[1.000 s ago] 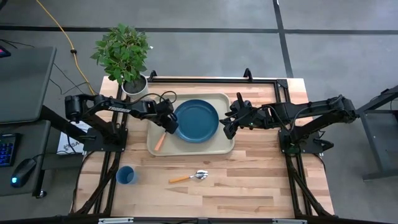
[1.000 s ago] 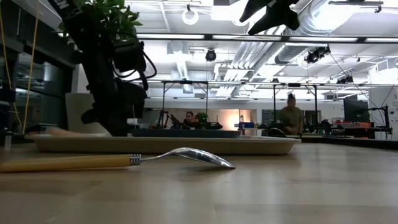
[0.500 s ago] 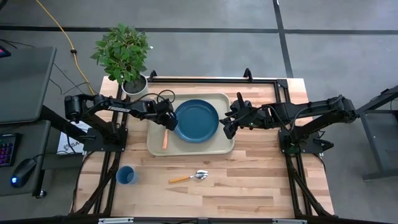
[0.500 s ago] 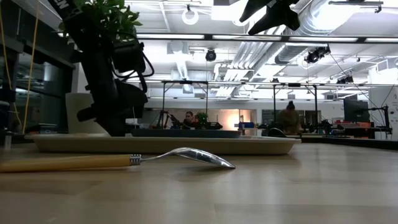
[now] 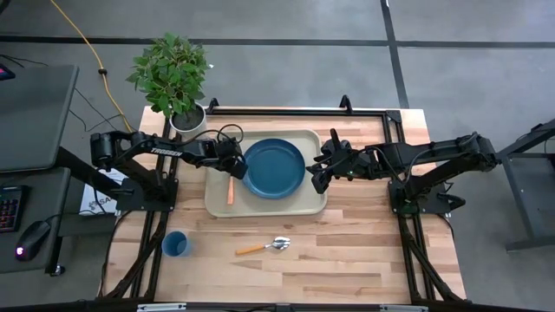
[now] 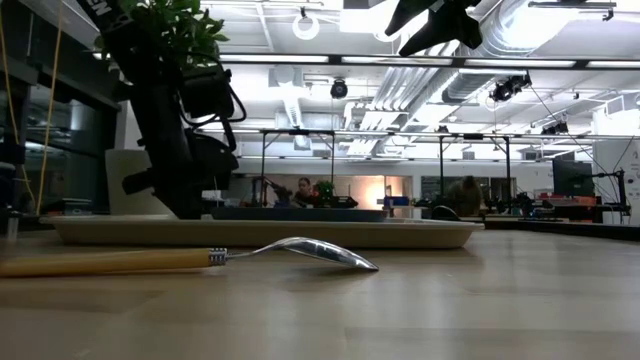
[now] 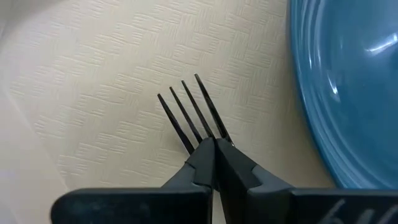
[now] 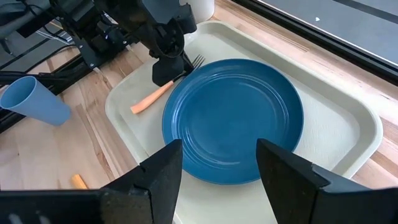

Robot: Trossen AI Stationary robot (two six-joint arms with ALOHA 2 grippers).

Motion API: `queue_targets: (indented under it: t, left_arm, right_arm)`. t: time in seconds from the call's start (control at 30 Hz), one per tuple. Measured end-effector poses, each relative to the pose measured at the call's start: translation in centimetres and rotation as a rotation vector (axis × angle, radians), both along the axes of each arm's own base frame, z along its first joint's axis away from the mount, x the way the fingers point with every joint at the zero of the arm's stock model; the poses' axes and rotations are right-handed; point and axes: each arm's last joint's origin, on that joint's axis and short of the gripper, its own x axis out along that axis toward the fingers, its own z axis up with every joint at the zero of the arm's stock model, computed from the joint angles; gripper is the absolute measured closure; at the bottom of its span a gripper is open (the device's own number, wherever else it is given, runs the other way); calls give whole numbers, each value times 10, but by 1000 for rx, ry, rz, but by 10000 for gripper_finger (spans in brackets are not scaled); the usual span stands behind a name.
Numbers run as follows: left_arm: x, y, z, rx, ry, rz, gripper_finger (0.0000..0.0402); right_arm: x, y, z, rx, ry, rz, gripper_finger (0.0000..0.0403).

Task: Pick and place plate/cup/fork/spoon on tray
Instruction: Put the fork beside the plate on the serving tray

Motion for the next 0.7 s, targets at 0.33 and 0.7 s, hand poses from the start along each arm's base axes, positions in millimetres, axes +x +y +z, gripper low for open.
queue_targets:
  t: [0.33,0.7]
  left_arm:
    - [0,0,5,15,-31,0,401]
    - [3,-13,31,26,-182,-31,401]
  right_arm:
    - [0,0,0,0,0,0,206]
    - [0,0,0,-15,7,12,206]
